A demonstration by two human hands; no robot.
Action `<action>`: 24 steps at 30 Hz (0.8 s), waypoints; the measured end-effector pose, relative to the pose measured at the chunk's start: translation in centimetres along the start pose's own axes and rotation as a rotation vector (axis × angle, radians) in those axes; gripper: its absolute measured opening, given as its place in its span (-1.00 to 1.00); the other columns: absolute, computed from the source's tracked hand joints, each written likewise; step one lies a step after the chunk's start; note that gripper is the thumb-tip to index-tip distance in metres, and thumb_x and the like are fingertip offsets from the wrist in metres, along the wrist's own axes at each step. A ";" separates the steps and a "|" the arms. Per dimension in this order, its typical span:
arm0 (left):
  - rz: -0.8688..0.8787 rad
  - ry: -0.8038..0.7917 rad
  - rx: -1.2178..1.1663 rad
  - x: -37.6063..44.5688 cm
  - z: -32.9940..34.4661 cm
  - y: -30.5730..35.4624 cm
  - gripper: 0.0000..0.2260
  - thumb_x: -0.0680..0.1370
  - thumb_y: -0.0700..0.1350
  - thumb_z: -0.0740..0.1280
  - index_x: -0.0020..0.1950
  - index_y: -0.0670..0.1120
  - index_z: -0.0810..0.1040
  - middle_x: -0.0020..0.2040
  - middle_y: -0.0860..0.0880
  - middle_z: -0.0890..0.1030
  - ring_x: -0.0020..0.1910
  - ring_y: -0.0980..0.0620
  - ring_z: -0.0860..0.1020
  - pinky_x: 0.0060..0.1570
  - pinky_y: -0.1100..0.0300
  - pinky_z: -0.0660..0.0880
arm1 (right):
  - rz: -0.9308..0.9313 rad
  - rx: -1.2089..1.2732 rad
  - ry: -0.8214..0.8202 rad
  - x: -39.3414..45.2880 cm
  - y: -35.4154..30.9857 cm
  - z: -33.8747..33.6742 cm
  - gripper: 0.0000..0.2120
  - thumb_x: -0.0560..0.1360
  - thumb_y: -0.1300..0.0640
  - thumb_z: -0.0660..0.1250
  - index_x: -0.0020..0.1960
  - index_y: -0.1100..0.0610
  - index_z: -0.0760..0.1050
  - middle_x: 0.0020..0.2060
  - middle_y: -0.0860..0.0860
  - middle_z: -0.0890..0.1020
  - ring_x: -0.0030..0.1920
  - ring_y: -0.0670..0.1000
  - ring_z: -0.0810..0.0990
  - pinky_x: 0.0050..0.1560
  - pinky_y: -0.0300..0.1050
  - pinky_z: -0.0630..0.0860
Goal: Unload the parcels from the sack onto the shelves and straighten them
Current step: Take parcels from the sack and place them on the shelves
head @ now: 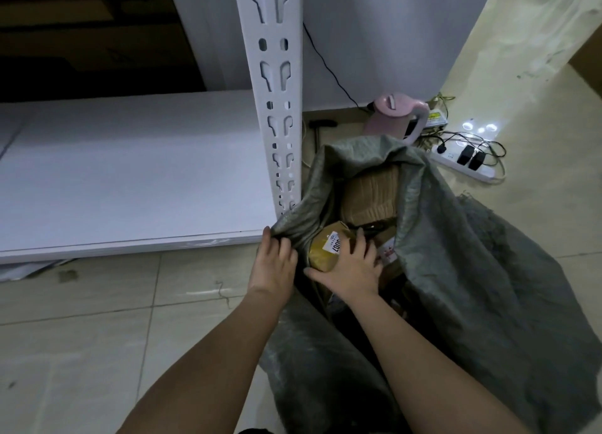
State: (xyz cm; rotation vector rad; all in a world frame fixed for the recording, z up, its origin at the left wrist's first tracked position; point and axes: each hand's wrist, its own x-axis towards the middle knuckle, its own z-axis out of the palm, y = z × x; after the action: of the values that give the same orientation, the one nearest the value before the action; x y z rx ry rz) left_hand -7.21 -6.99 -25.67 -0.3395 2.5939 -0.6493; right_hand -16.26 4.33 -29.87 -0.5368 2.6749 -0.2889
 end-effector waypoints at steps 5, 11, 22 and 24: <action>0.046 -0.012 -0.037 -1.3 -1.5 -0.8 -0.52 0.60 0.09 0.07 0.46 -0.11 0.22 0.38 -0.18 0.27 0.40 -0.22 0.22 0.40 -0.22 -0.35 | 0.068 -0.029 -0.013 -0.8 0.6 -1.5 0.05 0.19 -0.43 0.38 0.49 0.00 0.06 0.41 0.22 0.21 0.38 0.26 0.21 0.35 0.14 0.20; 0.081 -0.157 -0.108 -5.4 -6.7 -3.0 -0.39 0.58 0.11 0.13 0.56 -0.11 0.05 0.53 -0.19 0.13 0.52 -0.21 0.02 0.39 -0.24 -0.34 | 0.140 -0.090 0.002 -7.1 2.1 -8.4 0.02 0.20 -0.41 0.39 0.47 0.04 0.09 0.40 0.21 0.24 0.35 0.24 0.24 0.32 0.10 0.22; 0.093 -0.155 -0.764 -16.4 -23.8 -11.8 -0.09 0.44 0.17 0.33 0.57 -0.05 -0.16 0.56 -0.08 0.06 0.51 -0.10 0.12 0.46 -0.07 0.08 | 0.041 0.142 -0.001 -20.9 -1.0 -28.4 0.09 0.26 -0.28 0.46 0.55 0.08 -0.07 0.48 0.17 0.05 0.46 0.21 0.02 0.45 0.09 0.11; 0.103 -0.114 -0.835 -18.4 -27.2 -14.2 -0.04 0.40 0.15 0.40 0.56 -0.04 -0.18 0.56 -0.06 0.02 0.50 -0.11 0.14 0.43 -0.04 0.16 | 0.013 0.202 0.002 -23.0 -1.9 -32.2 0.10 0.25 -0.26 0.48 0.55 0.10 -0.05 0.47 0.17 0.06 0.45 0.20 0.03 0.44 0.09 0.11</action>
State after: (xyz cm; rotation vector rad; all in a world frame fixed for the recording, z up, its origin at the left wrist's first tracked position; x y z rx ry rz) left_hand -2.29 -2.47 9.48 -0.4653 2.6178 0.5102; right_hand -9.58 15.86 7.39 -0.4568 2.6110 -0.5483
